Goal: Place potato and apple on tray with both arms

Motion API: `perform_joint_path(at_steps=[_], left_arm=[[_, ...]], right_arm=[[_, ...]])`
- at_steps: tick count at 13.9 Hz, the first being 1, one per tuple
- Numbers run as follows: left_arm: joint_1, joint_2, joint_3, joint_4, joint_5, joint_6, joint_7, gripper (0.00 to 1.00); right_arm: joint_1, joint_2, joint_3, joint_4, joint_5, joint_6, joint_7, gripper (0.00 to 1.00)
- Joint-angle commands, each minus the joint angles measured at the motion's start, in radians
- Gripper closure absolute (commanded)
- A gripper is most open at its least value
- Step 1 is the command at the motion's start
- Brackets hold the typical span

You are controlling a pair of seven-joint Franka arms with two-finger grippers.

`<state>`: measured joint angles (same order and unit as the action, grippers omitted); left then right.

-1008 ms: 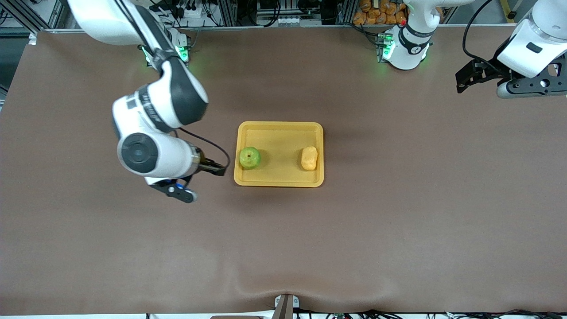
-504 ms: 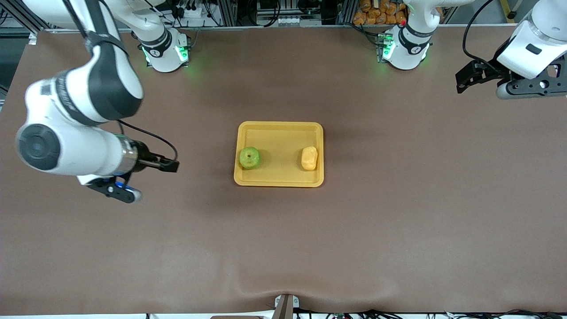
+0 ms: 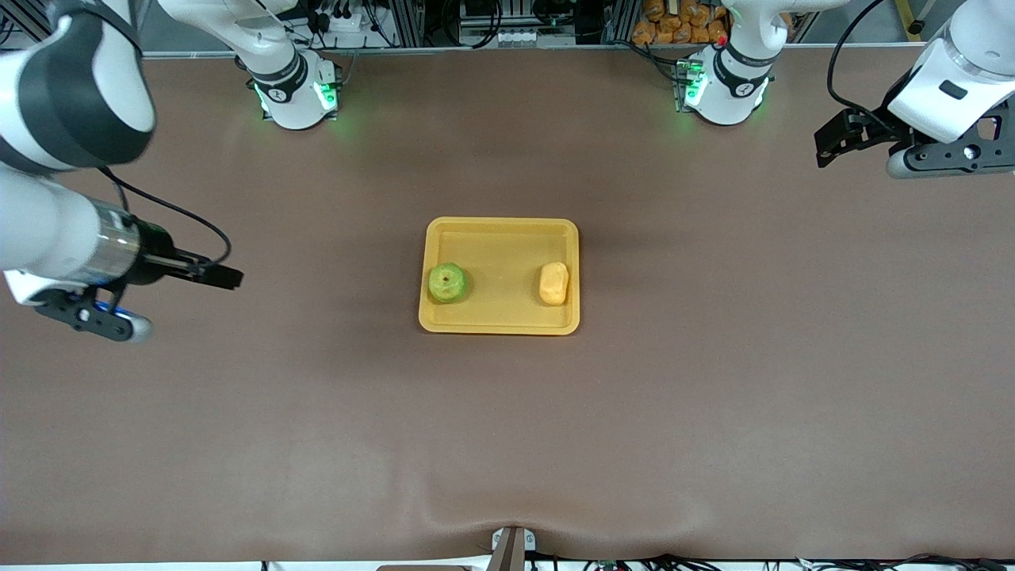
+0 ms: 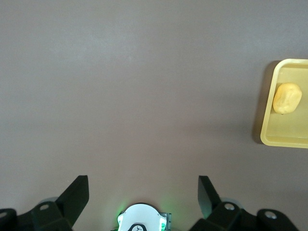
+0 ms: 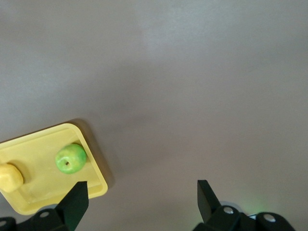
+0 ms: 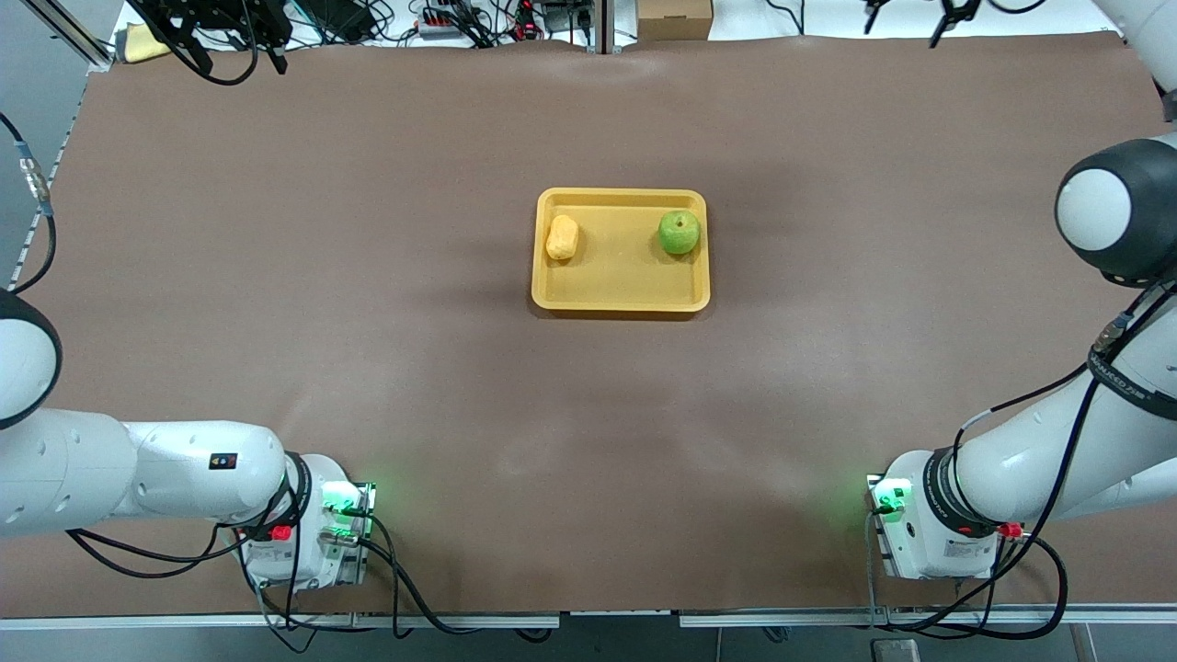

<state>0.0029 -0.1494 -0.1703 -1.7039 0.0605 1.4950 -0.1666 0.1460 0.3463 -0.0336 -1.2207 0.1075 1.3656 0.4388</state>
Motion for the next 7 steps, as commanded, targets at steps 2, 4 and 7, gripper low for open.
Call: perform_joint_path(at_steps=[2,4,7], left_arm=[[0.014,-0.016,-0.008,-0.016,-0.019,0.007,0.024,0.00],[0.014,-0.016,-0.008,-0.017,-0.018,0.007,0.025,0.00],[0.014,-0.018,-0.008,-0.033,-0.019,0.007,0.024,0.00]], right_arm=[[-0.083,-0.073,0.012,-0.026,-0.031,-0.080,-0.162,0.00],[-0.100,-0.118,0.012,-0.029,-0.032,-0.088,-0.205,0.00],[-0.152,-0.194,0.012,-0.089,-0.032,-0.077,-0.322,0.00]])
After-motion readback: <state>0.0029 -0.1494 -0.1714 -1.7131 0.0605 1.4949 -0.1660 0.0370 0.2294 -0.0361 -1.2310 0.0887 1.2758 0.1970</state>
